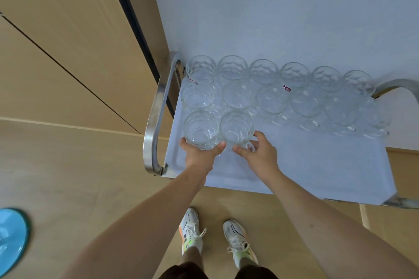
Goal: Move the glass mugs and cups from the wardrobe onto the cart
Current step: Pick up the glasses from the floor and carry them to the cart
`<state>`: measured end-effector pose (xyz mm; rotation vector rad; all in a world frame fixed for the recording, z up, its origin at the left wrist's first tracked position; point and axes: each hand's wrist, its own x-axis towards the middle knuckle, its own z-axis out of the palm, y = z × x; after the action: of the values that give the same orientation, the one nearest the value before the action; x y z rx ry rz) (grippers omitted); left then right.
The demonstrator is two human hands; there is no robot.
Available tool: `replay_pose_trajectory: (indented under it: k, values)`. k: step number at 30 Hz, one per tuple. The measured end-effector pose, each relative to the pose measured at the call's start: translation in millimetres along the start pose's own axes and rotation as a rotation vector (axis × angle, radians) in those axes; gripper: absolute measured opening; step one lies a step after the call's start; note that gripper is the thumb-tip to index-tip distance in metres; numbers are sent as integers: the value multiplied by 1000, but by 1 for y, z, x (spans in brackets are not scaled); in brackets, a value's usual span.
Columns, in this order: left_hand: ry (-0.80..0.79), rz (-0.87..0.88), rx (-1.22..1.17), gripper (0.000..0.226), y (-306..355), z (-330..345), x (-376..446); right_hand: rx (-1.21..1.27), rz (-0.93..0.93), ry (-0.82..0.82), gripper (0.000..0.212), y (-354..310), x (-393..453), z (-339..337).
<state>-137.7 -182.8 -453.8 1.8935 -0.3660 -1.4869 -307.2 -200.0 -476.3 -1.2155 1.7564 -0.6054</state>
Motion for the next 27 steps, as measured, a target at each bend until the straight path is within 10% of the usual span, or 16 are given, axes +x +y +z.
replay_pose_trajectory:
  k: [8, 16, 27]
  values:
    - [83, 4, 5, 120, 5, -9, -14, -102, -14, -103, 71, 1, -7, -10]
    - [340, 421, 588, 110, 34, -21, -59, -103, -41, -164, 99, -23, -9, -39]
    - [154, 935, 1013, 79, 170, 35, -109, -290, -252, 90, 82, -106, -14, -148]
